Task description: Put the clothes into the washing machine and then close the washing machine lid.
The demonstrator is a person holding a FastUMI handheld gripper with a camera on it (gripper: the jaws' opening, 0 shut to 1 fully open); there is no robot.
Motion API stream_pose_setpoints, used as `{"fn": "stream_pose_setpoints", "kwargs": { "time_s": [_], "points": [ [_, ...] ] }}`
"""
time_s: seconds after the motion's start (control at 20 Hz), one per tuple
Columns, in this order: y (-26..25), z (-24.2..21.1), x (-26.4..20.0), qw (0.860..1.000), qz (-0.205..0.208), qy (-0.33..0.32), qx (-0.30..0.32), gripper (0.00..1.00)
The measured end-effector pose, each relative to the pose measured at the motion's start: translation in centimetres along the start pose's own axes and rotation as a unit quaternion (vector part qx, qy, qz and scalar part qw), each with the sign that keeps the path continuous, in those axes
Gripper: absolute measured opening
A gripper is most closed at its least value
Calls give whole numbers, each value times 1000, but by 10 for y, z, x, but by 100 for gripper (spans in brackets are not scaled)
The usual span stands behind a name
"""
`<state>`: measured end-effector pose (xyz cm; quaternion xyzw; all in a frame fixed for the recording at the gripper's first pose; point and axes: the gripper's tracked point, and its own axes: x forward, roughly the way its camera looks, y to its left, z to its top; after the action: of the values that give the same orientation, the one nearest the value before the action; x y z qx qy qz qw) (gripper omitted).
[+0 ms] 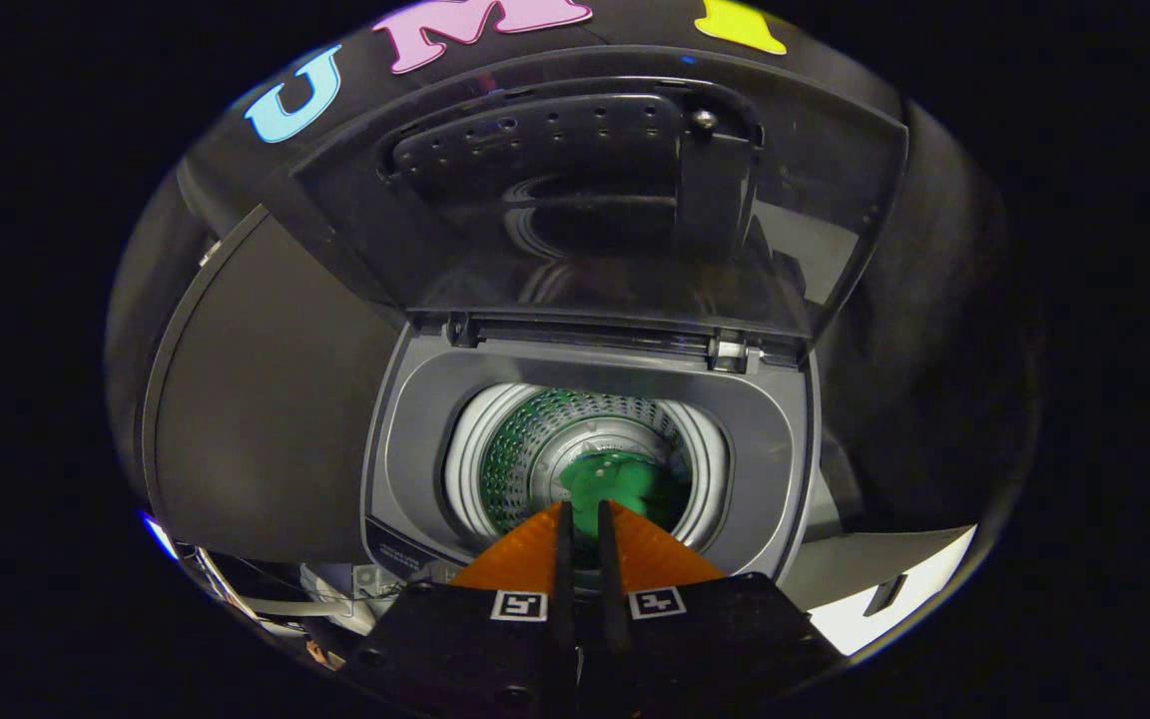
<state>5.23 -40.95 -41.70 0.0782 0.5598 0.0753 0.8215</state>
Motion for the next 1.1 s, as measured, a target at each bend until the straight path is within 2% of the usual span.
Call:
{"fn": "stream_pose_setpoints", "kwargs": {
  "time_s": [0.2,0.4,0.55,0.7,0.85,1.0,1.1],
  "points": [
    [0,-6,2,1000,5,10,-6,56],
    [-6,-6,1,1000,-9,6,-3,99],
    [-5,7,-8,1000,-13,-15,8,99],
    [8,47,-38,997,3,-78,14,99],
    [26,124,-86,986,19,-168,5,99],
    [34,201,-106,968,30,-251,-9,99],
    [31,241,-116,962,10,-273,-22,98]
  ]
}}
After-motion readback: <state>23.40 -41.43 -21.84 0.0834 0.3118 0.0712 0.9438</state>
